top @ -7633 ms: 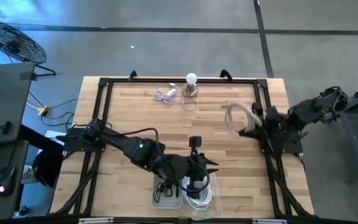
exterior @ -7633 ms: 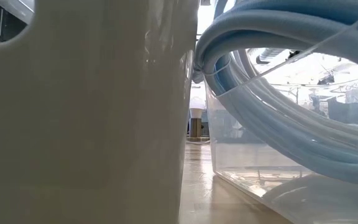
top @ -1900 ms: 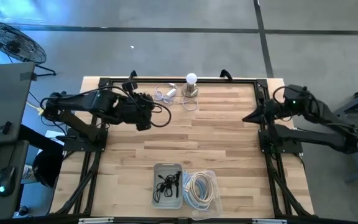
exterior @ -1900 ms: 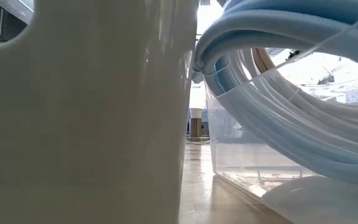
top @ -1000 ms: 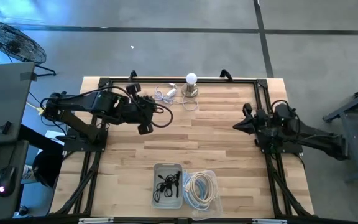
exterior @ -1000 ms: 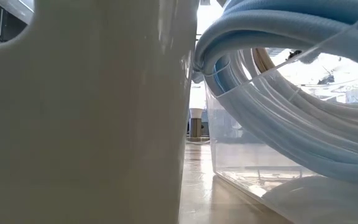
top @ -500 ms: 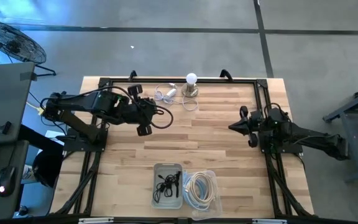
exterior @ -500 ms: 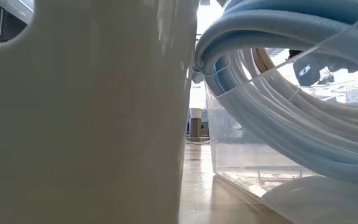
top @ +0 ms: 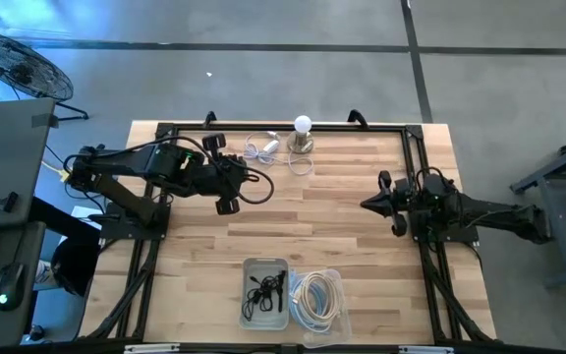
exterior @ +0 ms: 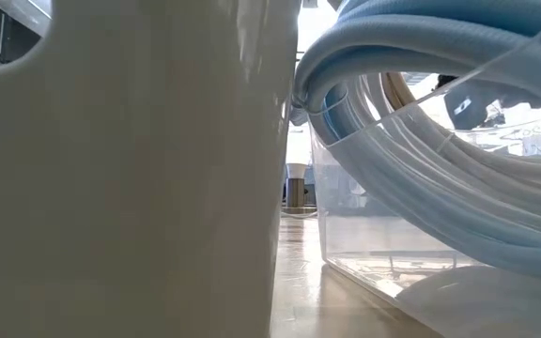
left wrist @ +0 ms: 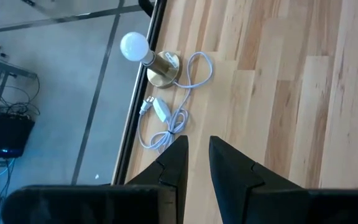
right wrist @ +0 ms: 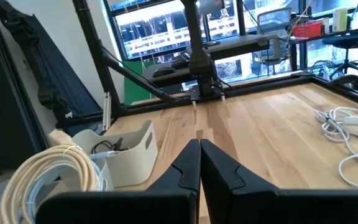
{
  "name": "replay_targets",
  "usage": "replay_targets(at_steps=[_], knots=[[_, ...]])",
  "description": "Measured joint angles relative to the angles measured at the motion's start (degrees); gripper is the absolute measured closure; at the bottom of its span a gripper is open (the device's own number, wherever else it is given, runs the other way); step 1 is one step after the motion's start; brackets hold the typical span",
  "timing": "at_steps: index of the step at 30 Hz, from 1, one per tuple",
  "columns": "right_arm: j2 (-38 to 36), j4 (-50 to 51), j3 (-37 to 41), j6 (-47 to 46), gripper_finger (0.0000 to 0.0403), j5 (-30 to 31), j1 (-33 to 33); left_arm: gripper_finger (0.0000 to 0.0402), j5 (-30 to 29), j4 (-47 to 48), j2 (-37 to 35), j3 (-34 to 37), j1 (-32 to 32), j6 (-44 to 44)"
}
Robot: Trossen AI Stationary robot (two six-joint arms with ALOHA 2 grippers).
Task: Pick & Place USB Port
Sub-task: Return to Home Position
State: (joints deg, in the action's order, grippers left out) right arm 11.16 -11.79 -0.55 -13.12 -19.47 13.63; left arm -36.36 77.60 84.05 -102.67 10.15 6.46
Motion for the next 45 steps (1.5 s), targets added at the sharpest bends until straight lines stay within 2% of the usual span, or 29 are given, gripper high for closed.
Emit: replay_targets(at_steps=[12, 21, 29, 41, 45], knots=[[0.01, 1.88, 0.01, 1.79, 0.0403, 10.51, -7.59, 0.0339, -0.17, -1.07, 0.00, 0.00, 0.00, -0.20], [0.02, 3.02, 0.01, 3.08, 0.0403, 12.60, -8.83, 0.0339, -0.22, -1.47, 0.00, 0.00, 0.00, -0.20], [0.02, 2.97, 0.03, 0.30, 0.0403, 12.71, -8.81, 0.0339, -0.74, -4.48, 0.00, 0.02, 0.00, -0.60], [0.02, 2.96, 0.03, 1.26, 0.0402, 12.68, -8.81, 0.0339, 0.48, -7.19, 0.02, 0.02, 0.82, -9.41], [0.02, 2.95, 0.03, 1.24, 0.0402, 12.66, -8.81, 0.0339, 7.41, -13.69, 0.02, 0.02, 1.20, -17.28]])
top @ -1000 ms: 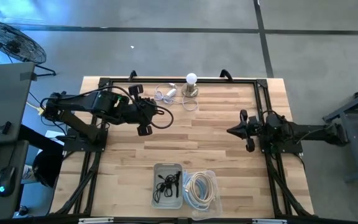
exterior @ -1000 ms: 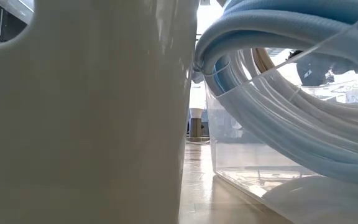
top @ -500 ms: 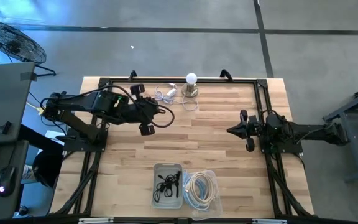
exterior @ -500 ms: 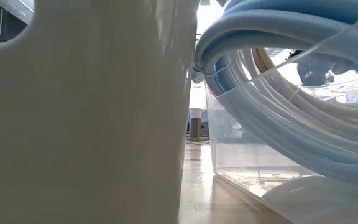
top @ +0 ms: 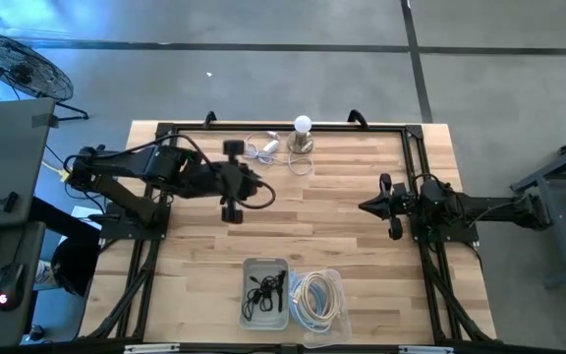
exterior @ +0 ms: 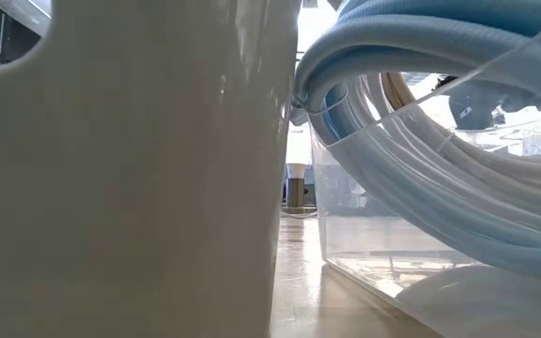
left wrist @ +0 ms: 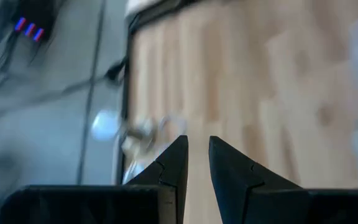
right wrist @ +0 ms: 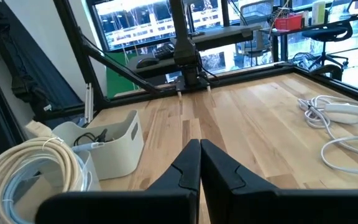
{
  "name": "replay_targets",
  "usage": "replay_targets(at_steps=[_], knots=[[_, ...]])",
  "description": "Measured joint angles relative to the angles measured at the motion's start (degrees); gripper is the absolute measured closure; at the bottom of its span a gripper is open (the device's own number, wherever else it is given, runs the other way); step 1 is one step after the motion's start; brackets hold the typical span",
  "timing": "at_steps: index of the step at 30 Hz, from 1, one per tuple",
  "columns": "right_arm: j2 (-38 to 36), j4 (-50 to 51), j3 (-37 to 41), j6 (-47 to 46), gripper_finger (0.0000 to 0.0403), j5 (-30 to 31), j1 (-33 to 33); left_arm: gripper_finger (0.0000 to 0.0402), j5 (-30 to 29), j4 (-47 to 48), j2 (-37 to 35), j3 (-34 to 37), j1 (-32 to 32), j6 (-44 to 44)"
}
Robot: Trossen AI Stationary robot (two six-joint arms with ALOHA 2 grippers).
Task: Pick & Place USB Port
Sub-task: Return to Home Position
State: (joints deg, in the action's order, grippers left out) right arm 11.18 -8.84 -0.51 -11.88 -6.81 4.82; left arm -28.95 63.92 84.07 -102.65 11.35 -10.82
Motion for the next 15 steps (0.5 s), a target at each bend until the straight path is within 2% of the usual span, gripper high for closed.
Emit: replay_targets(at_steps=[3, 6, 11, 15], knots=[[0.00, 0.00, 0.00, -0.02, 0.0402, 0.00, 0.00, 0.0339, 7.55, -5.58, 0.00, 0.00, 0.15, -4.33], [0.00, 0.00, 0.00, -0.02, 0.0402, 0.00, 0.00, 0.0339, 13.16, -7.11, 0.00, 0.00, 0.86, -6.70], [0.00, 0.00, 0.01, -0.04, 0.0402, 0.00, 0.02, 0.0348, 13.02, -2.41, -1.53, 0.03, 3.10, -8.52], [0.00, 0.00, 0.02, -0.04, 0.0402, 0.00, 0.02, 0.0393, 12.91, 0.83, -3.43, 0.03, 5.01, -9.08]])
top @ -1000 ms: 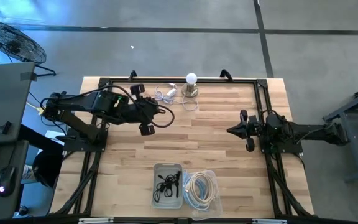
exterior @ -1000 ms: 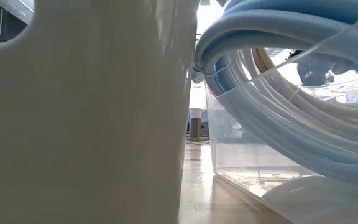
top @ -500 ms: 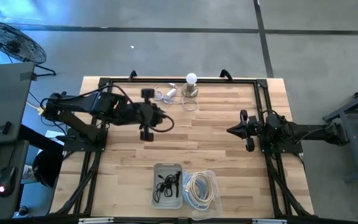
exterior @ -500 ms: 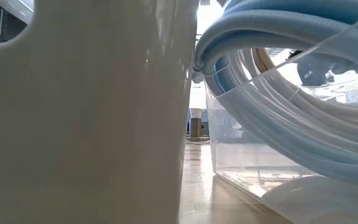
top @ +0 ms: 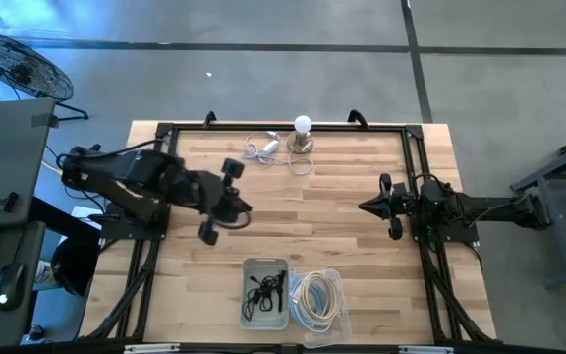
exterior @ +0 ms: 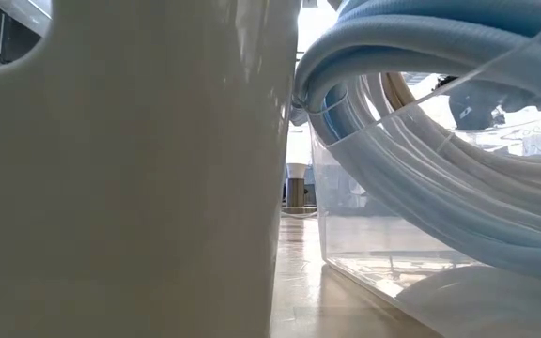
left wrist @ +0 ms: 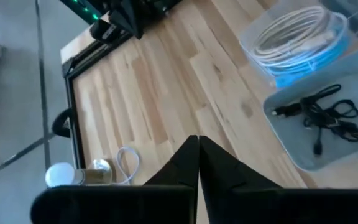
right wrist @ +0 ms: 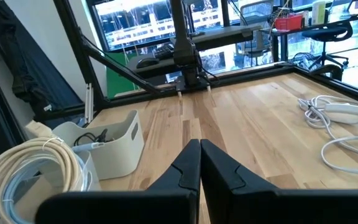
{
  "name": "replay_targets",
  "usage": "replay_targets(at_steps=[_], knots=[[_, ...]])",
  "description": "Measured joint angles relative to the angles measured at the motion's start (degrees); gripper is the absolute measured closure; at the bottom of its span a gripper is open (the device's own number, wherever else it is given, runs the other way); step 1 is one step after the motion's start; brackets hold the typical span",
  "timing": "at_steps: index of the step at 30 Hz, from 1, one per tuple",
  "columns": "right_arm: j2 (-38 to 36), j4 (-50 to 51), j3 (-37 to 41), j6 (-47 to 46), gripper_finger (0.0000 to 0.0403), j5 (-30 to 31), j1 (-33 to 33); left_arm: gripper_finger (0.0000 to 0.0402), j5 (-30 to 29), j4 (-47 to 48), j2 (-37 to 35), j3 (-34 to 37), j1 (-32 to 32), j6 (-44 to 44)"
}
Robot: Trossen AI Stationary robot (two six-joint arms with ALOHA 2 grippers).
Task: Pick & Place USB Port
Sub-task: Return to Home Position
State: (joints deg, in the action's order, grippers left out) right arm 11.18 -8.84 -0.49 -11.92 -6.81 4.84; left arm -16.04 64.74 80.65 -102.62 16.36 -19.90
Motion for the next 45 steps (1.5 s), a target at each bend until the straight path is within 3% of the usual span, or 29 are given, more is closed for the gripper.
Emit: replay_targets(at_steps=[3, 11, 18, 24, 31, 37, 45], knots=[[0.00, 0.00, 0.00, 0.00, 0.0402, 0.00, 0.00, 0.0394, -1.27, 1.36, -2.77, -0.01, 1.13, -0.07], [0.00, 0.00, 0.00, 0.00, 0.0402, 0.00, 0.00, 0.0400, -11.28, 5.42, -10.23, -0.01, 2.95, 0.09], [0.00, 0.00, 0.00, 0.00, 0.0402, -0.01, 0.00, 0.0401, -15.29, 10.50, -16.33, -0.01, 2.82, 0.80], [0.00, 0.00, 0.00, 0.00, 0.0402, -0.01, 0.00, 0.0401, -17.14, 11.71, -25.49, 1.22, 2.80, 6.52], [-0.01, 0.01, 0.00, 0.00, 0.0402, 0.00, 0.00, 0.0401, -15.76, 6.58, -42.53, 14.69, 2.80, 6.25], [0.00, 0.00, 0.00, 0.00, 0.0402, -0.01, 0.00, 0.0401, -14.97, -3.29, -58.05, 29.30, 2.80, 6.25], [-0.02, 0.00, 0.00, 0.00, 0.0402, 0.00, -0.01, 0.0401, -12.68, -14.50, -71.40, 46.23, 2.77, 6.73]])
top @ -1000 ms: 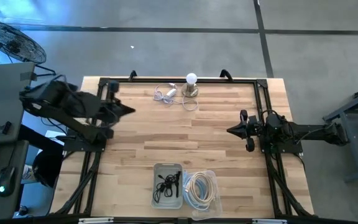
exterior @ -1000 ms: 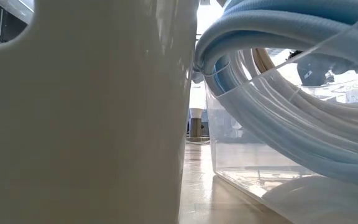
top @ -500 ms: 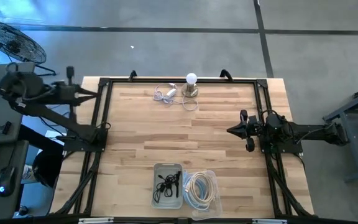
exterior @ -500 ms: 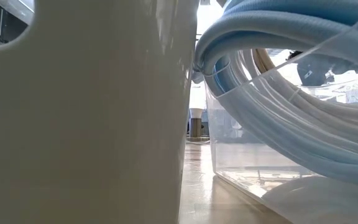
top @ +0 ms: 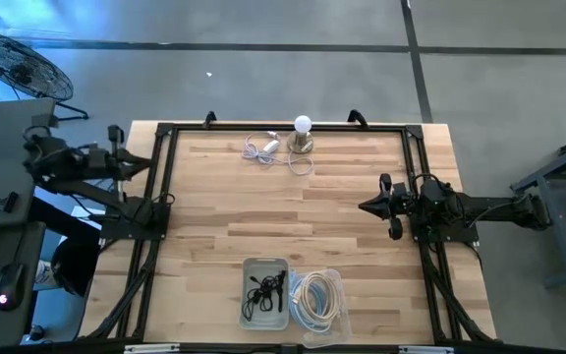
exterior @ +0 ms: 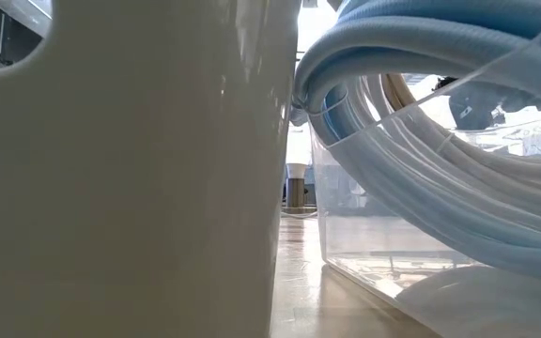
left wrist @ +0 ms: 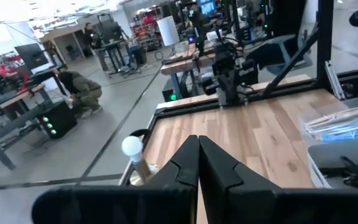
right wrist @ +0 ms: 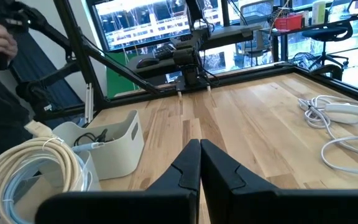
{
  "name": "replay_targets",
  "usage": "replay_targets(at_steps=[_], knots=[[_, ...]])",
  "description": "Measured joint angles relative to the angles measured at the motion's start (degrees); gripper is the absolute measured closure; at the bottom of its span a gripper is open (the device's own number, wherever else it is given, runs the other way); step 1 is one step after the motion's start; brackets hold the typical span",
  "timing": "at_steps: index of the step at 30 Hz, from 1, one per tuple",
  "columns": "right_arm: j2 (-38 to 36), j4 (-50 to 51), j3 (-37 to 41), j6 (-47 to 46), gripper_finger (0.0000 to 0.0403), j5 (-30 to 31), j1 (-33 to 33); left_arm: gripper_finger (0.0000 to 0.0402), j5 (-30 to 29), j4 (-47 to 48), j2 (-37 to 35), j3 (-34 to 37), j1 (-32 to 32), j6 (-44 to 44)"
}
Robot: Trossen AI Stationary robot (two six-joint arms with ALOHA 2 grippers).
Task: Pick & Place USB Port
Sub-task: Return to Home Position
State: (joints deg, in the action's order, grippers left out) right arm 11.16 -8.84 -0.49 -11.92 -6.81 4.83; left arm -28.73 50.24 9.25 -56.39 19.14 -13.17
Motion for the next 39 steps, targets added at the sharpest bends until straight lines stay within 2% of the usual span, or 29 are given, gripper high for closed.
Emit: replay_targets(at_steps=[4, 12, 24, 32, 39], knots=[[0.02, 0.02, 0.00, 0.00, 0.0402, 0.00, 0.01, 0.0401, 2.31, -4.89, -2.69, 6.13, 0.02, -0.17], [0.04, 0.00, 0.00, 0.00, 0.0402, 0.00, 0.00, 0.0401, 6.14, -16.70, -2.77, 16.03, 0.02, -4.89], [0.04, 0.00, 0.00, 0.00, 0.0402, 0.00, -0.01, 0.0401, 15.37, -20.65, -2.79, 26.26, 0.02, -13.93], [0.04, 0.01, 0.00, 0.00, 0.0402, 0.00, -0.01, 0.0401, 18.56, -24.85, -3.78, 32.03, 0.01, -13.20], [0.06, 0.00, 0.00, 0.00, 0.0402, -0.01, 0.00, 0.0401, 20.06, -30.40, -9.02, 38.98, 0.02, -13.16]])
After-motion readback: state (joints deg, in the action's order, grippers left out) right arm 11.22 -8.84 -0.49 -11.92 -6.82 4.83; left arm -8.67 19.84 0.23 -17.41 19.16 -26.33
